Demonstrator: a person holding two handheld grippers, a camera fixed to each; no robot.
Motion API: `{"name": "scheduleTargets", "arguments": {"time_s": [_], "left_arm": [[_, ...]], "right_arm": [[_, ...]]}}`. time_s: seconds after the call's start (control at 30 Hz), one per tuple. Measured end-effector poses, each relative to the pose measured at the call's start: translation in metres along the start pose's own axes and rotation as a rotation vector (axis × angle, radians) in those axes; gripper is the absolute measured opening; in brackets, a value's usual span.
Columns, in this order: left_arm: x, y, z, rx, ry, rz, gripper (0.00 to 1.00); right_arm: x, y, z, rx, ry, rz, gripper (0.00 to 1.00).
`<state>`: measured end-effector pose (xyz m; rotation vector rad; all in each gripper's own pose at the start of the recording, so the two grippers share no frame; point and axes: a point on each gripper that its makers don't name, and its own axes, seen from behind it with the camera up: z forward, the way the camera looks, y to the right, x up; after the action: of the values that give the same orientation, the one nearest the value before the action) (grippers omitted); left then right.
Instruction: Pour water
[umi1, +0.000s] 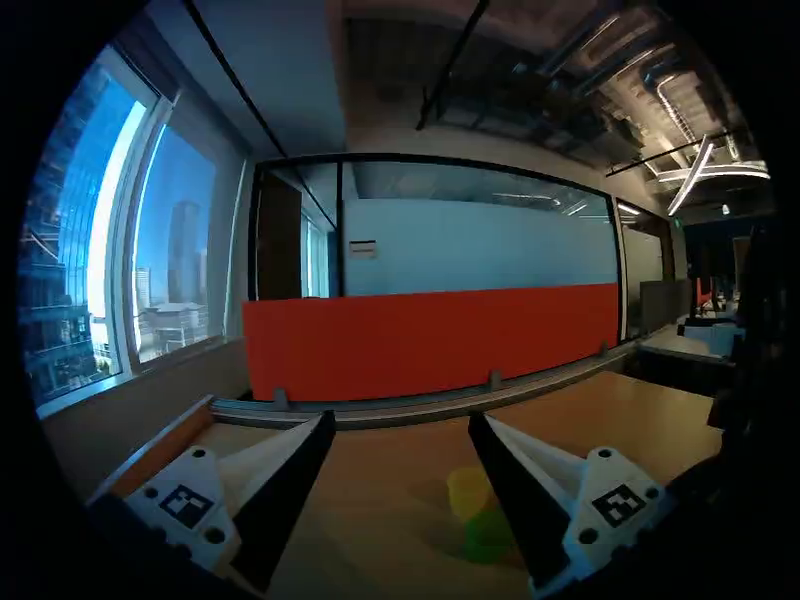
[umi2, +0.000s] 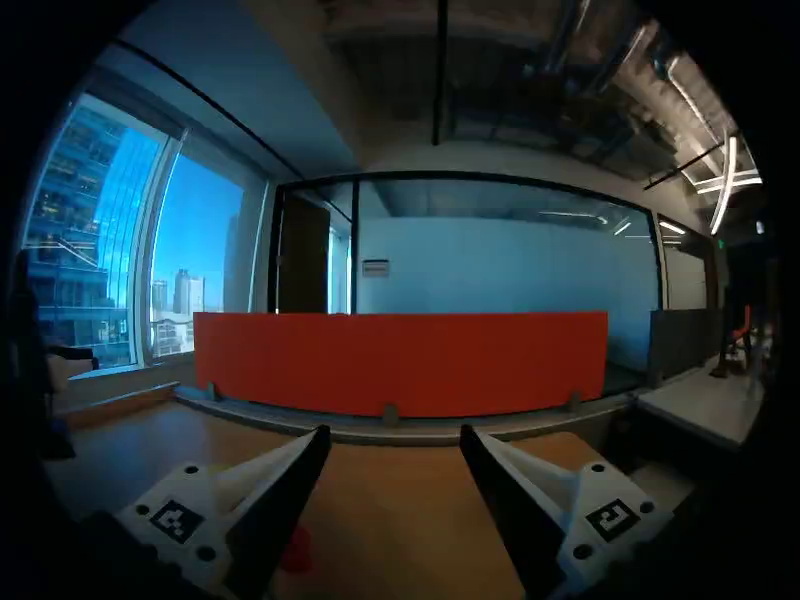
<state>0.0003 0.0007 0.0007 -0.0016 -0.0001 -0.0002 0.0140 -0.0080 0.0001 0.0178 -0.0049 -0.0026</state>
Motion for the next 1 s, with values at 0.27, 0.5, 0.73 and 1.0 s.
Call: {"name": "scheduleTargets", "arguments": {"time_s": [0.27, 0.5, 0.73, 1.0], "left_arm": [[0.005, 0.033, 0.025, -0.113, -0.019, 0.006, 0.99], [-0.009, 0.044, 0.032, -0.188, -0.066, 0.031, 0.99], [-0.02, 0.053, 0.038, -0.269, -0.094, 0.035, 0.99], [-0.028, 0.066, 0.04, -0.363, -0.123, 0.03, 0.99]], "right_arm": [[-0.001, -0.016, -0.001, 0.089, -0.032, -0.006, 1.0], [-0.005, -0.046, -0.004, 0.248, -0.065, -0.027, 1.0], [-0.006, -0.077, -0.011, 0.4, -0.089, -0.057, 1.0], [-0.006, -0.104, -0.019, 0.521, -0.124, -0.057, 1.0]]}}
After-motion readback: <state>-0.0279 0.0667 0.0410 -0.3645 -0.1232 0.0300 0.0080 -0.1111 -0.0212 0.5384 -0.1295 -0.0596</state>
